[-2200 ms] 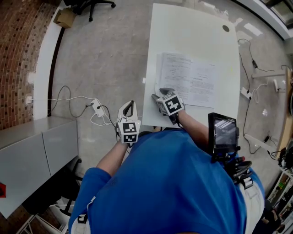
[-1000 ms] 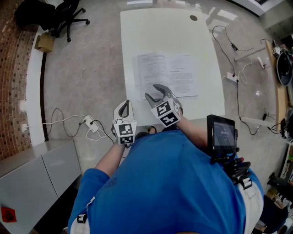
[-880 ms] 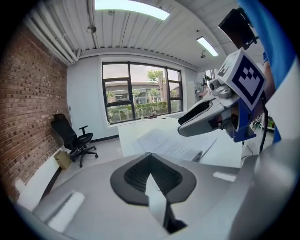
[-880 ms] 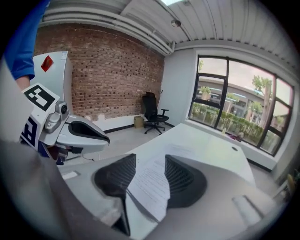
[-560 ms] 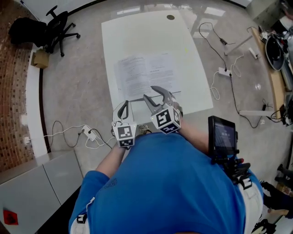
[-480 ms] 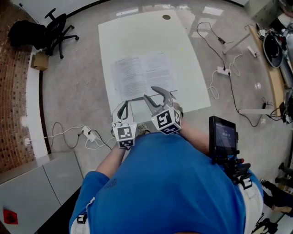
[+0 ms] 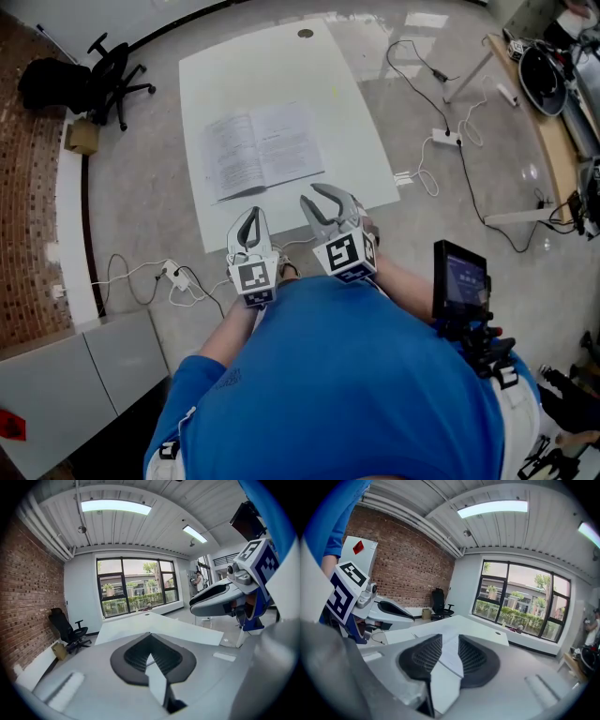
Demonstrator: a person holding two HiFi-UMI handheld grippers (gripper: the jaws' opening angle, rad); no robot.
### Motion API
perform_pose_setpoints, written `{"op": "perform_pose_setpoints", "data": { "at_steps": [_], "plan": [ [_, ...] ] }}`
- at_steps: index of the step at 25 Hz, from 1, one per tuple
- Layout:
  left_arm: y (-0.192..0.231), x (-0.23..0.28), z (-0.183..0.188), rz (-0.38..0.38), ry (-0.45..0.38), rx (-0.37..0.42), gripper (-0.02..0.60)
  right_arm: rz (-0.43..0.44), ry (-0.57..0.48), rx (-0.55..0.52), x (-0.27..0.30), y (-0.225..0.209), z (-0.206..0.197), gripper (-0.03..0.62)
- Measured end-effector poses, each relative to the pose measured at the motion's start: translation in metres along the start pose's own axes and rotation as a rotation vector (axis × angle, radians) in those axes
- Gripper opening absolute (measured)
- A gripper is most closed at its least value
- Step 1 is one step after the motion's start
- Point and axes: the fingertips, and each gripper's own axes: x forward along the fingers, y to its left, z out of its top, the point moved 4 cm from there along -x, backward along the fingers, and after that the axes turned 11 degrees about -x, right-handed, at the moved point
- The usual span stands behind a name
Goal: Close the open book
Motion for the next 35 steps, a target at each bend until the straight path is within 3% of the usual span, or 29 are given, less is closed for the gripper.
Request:
{"op": "perform_pose_setpoints", "data": {
  "at_steps": [8,15,22,27,35],
  "plan": [
    [-0.036,-0.032,-0.002,0.034,-0.007,-0.003,0.005,0.006,-0.023,0.023,-0.055,0.001,-0.016,0.042],
    [-0.053,-0.053,0.011,-0.004,-0.022,-0.009,0.005,-0.029,-0.025,0.070,-0.085,0.000,-0.009,0.008],
    [-0.051,-0.067,0.015,-0.051,-0.039,-0.017,0.005,-0.054,-0.036,0.099,-0.094,0.013,0.009,0.003],
    [-0.029,-0.094,0.005,-0.019,-0.017,-0.060,0.005,-0.073,-0.028,0.106,-0.100,0.041,0.025,0.003],
    [-0.037,-0.094,0.011,-0.066,-0.047,-0.056,0.005,-0.091,-0.036,0.133,-0.099,0.043,0.020,0.003]
  ]
}}
